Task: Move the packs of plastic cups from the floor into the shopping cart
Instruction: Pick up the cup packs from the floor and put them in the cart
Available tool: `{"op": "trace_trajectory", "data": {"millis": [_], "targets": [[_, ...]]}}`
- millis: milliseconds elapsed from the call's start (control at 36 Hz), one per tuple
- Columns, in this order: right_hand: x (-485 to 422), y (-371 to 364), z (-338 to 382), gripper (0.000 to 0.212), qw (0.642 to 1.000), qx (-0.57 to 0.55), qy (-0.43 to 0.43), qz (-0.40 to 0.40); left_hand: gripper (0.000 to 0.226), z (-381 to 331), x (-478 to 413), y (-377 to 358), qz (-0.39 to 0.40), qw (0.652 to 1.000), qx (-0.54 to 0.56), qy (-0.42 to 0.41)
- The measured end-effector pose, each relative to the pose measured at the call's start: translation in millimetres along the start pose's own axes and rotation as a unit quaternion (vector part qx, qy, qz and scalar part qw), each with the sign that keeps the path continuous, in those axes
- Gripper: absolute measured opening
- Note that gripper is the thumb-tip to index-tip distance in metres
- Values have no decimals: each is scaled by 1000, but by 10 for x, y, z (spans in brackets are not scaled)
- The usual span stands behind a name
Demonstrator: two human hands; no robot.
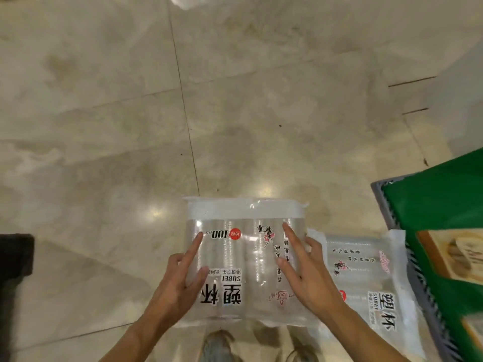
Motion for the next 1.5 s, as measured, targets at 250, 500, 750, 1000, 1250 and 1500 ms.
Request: {"op": "trace_trajectory", "data": {"millis": [250, 500, 750, 1000, 1250, 1500], "targets": [[1181, 2514, 1672, 59, 994, -29, 40, -102, 60, -2741, 852, 1535, -44, 998, -27, -41], [3012, 5288, 3278, 59, 976, -26, 71, -203, 62, -5845, 2072, 2957, -55, 982, -42, -178], [4476, 7104, 3944, 64, 966, 18, 47, -255, 59, -8066, 3127, 3551, -48, 972, -68, -219], [5405, 7901, 3845, 67, 938, 19, -15, -346, 59, -9062, 3472, 3372, 14, 969, -29, -246], [6243, 7888, 3387, 70, 904, -19, -114, -412, 61, -9561, 3568, 2819, 196, 934, 9, -300], [7374, 7192, 3014, 69, 832, -75, -249, -491, 53, -9814, 4337, 2142, 345, 851, -97, -384]]}}
Point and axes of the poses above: each hand's wrist, its own x-axis away from the middle knuckle, its own y-axis out of the back of the hand, z = x × y, the point moved 10 cm from there along -x, towards the middle knuckle, and after that the axes turned 11 degrees about x, right-handed, at the moved point
